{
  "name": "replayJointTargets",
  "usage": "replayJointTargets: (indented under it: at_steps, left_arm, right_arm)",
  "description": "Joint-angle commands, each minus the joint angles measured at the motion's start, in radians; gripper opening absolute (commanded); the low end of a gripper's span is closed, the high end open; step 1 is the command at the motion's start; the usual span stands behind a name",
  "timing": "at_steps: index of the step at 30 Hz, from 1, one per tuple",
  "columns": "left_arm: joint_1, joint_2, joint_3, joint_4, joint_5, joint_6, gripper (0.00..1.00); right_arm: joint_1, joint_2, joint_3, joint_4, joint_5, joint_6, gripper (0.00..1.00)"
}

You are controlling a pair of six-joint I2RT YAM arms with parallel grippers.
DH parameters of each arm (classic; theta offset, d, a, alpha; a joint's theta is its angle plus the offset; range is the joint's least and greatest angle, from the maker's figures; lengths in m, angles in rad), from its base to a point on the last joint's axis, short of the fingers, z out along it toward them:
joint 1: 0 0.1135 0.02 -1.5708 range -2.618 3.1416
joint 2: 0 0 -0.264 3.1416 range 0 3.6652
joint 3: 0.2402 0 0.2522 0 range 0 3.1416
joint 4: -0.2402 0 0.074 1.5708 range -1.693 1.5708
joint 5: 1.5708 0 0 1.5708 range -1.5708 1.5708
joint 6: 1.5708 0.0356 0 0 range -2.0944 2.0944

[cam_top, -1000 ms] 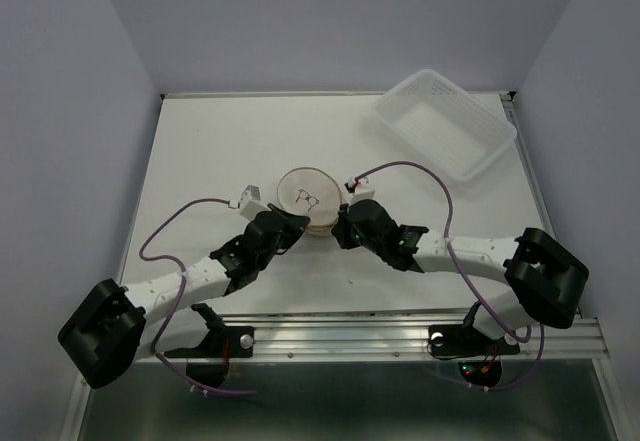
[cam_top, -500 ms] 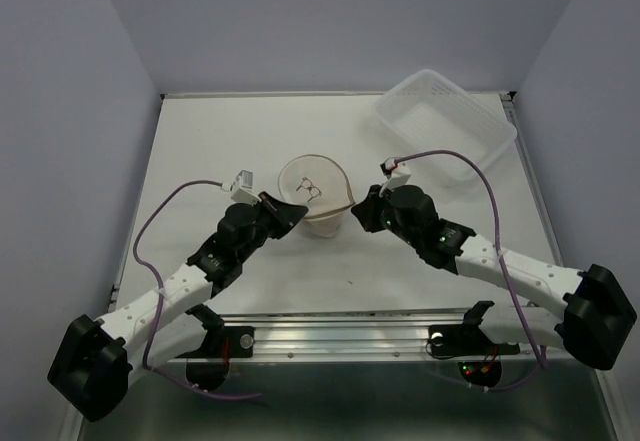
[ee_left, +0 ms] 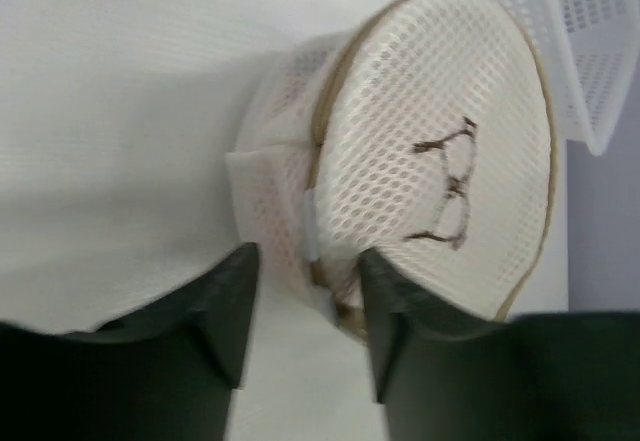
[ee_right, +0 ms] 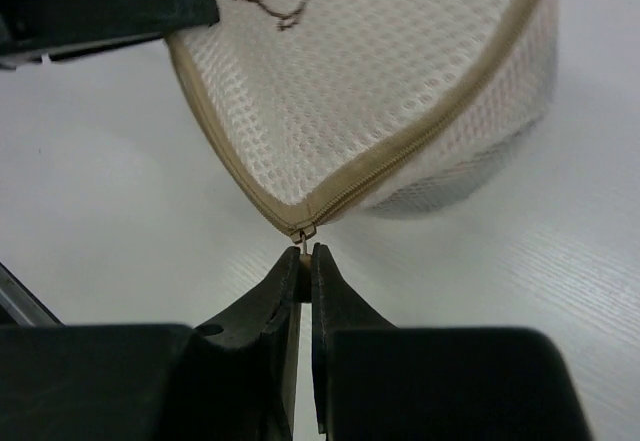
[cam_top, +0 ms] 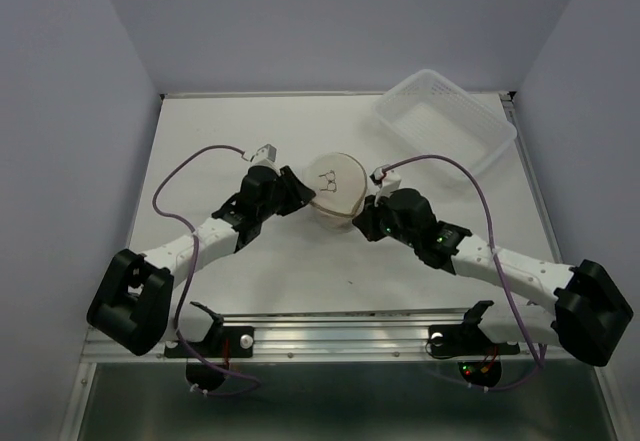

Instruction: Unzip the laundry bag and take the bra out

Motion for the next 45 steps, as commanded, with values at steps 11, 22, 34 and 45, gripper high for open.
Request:
replayJointTargets:
  at_steps: [11,22,34,45]
  left_arm:
    - [0.058,-0.129,0.016,-0.066,-0.137,0.006,0.99]
    - [-0.139,-0.014,-0.038,0.060,-0.197,-0.165,0.96]
    - [-0.153,0.141,0.065,0.138,-0.178,-0.194,0.51]
    - [-0.151,0.086,0.024,0.115,-0.207,-0.170,0.00]
  right_arm:
    - [0.073,0.190,0.103,0.066,0.092,0.109,0.01]
    - [0.101,0.248,0.137,0.080,0.094,0.140,0.01]
    - [0.110,0.248,0.131,0.096,0.081,0.149,0.01]
    - [0.110,0.190,0.102,0.050,0.160,0.117,0.01]
